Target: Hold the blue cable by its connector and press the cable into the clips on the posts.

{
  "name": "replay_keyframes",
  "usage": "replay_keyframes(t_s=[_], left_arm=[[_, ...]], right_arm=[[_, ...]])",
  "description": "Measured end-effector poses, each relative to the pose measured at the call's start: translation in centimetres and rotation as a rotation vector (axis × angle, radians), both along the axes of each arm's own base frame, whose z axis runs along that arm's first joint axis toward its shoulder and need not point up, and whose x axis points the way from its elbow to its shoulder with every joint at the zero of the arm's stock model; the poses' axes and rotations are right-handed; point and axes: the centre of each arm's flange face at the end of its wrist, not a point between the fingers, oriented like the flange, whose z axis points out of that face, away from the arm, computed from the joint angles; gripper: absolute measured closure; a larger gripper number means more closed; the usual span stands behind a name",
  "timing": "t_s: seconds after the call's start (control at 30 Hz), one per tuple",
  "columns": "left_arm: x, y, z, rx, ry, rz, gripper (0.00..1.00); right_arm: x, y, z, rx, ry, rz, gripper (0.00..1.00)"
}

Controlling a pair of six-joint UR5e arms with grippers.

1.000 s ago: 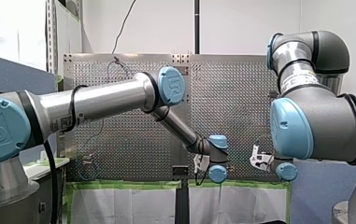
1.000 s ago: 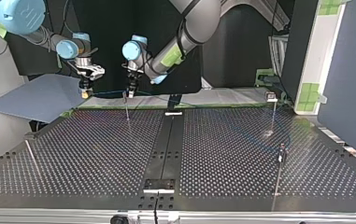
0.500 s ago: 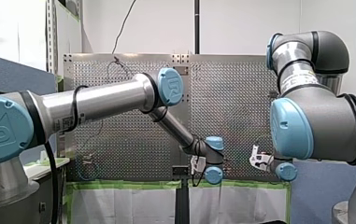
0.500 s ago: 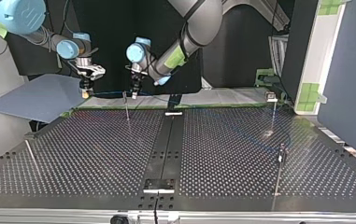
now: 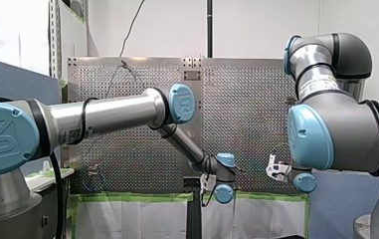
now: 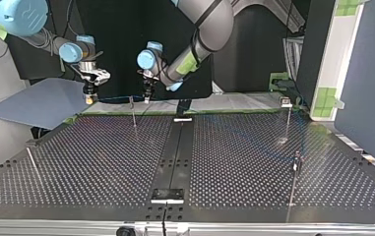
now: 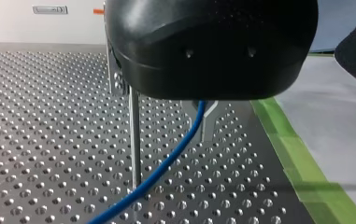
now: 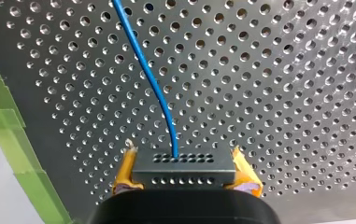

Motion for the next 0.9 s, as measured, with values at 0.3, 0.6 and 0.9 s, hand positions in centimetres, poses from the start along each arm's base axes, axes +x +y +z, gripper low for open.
replay_keyframes(t_s=[0.3,0.6,0.9], left_arm=[[1.5,-0.1,1.1,-0.014,-0.012,-0.002,1.0],[3.7,-0.5,3.4,-0.033,-0.032,0.014,1.0],[6.0,1.1,3.9,-0.034,-0.035,0.045,1.0]], right_arm=[[0.1,-1.4,0.7,-0.015,-0.002,0.002,1.0],[0.2,-3.1,1.5,-0.025,-0.003,0.002,1.0],[0.3,-4.4,2.1,-0.044,-0.009,0.006,1.0]])
